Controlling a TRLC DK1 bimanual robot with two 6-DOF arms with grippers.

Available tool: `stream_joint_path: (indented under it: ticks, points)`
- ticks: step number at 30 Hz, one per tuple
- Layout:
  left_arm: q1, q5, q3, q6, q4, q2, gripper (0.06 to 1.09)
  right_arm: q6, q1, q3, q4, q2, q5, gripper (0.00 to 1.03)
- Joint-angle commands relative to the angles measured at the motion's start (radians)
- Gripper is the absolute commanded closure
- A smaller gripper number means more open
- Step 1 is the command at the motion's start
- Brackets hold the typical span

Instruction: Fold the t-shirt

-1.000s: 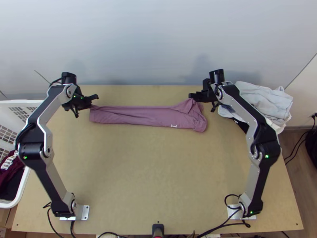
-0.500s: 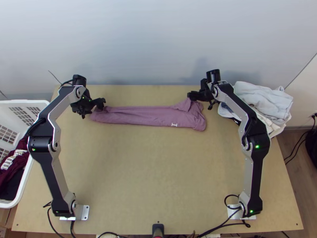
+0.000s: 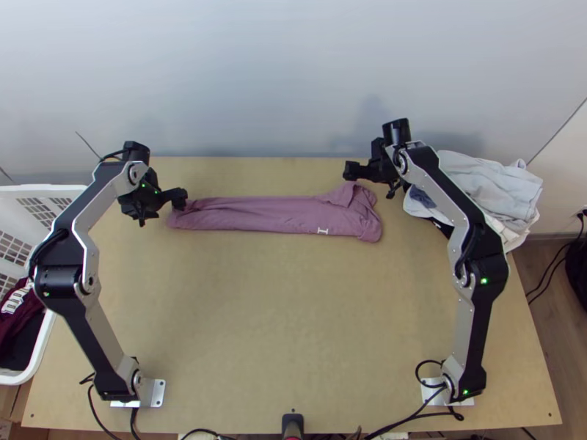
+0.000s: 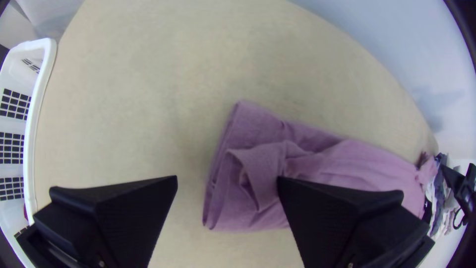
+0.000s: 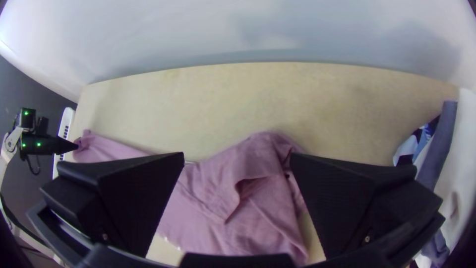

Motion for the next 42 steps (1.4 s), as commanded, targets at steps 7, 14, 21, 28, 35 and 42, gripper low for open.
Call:
stream_joint_path:
  ticks: [7, 14, 21, 28, 35, 42]
  points:
    - [0.001, 0.002, -0.04, 0.005, -0.003, -0.06, 0.12, 0.023, 0.077, -0.012, -0.06, -0.107, -0.027, 0.03]
    - [-0.008, 0.001, -0.078, 0.02, 0.02, -0.043, 0.12, 0.024, 0.105, -0.04, -0.062, -0.116, -0.029, 0.03]
    - [-0.017, 0.001, -0.077, 0.013, 0.06, 0.017, 0.12, 0.024, 0.137, -0.048, -0.062, -0.115, -0.029, 0.03]
    - [-0.032, 0.002, -0.087, 0.002, 0.062, 0.046, 0.37, 0.024, 0.166, -0.066, -0.062, -0.121, -0.029, 0.03]
    - [-0.043, 0.002, -0.155, 0.043, 0.187, -0.023, 1.04, 0.029, 0.202, -0.061, -0.062, -0.119, -0.029, 0.03]
    - [-0.032, 0.002, -0.159, 0.039, 0.166, -0.077, 1.04, 0.031, 0.255, -0.058, -0.062, -0.106, -0.038, 0.03]
